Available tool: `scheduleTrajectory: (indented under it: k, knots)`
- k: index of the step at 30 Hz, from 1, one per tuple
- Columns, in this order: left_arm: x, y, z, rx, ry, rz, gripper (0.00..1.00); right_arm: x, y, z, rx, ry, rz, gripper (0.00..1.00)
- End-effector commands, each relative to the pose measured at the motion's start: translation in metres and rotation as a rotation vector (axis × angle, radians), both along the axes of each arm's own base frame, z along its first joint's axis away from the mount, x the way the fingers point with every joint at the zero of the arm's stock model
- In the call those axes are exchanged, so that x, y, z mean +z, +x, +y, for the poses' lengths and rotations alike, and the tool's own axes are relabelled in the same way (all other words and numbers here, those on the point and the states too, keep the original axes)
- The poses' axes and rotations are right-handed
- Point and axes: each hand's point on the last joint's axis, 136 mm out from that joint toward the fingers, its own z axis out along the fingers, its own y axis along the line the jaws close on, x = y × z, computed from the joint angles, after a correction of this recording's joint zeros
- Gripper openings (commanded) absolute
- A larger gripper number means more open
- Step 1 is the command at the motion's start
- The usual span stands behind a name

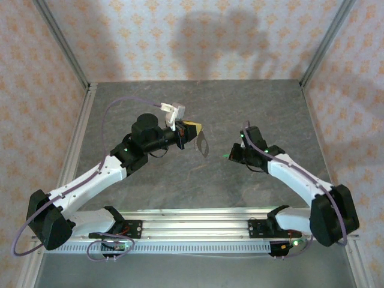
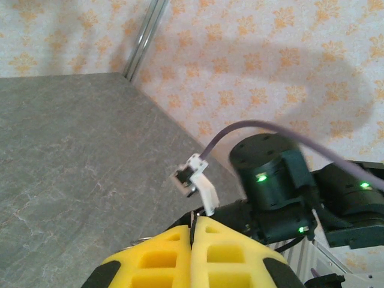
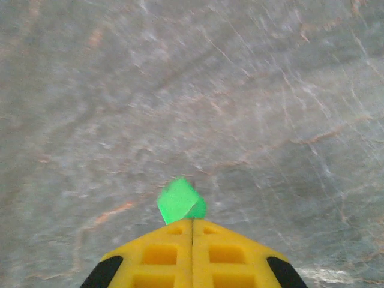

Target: Put the keys on the keyring

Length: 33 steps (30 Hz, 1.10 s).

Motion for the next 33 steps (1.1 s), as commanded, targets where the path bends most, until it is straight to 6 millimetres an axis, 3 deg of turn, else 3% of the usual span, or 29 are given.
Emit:
scheduleTrajectory:
  k: [1, 9, 15, 25, 33]
  knots:
    - [0.013, 0.000, -0.002, 0.000, -0.022, -0.047, 0.00, 0.041, 0.006, 0.008, 0.012, 0.124, -0.115, 0.00]
    - [0.011, 0.000, -0.001, -0.001, 0.038, -0.077, 0.00, 0.120, 0.004, 0.014, 0.068, 0.284, -0.333, 0.00]
    - [0.010, 0.000, -0.001, -0.005, 0.087, -0.141, 0.00, 0.164, 0.000, 0.013, 0.087, 0.341, -0.472, 0.00]
    - [0.010, -0.006, -0.018, -0.051, 0.170, -0.308, 0.00, 0.215, -0.005, 0.016, 0.118, 0.427, -0.636, 0.00]
    - [0.011, -0.013, -0.038, -0.086, 0.201, -0.367, 0.00, 0.235, -0.017, 0.025, 0.206, 0.480, -0.711, 0.00]
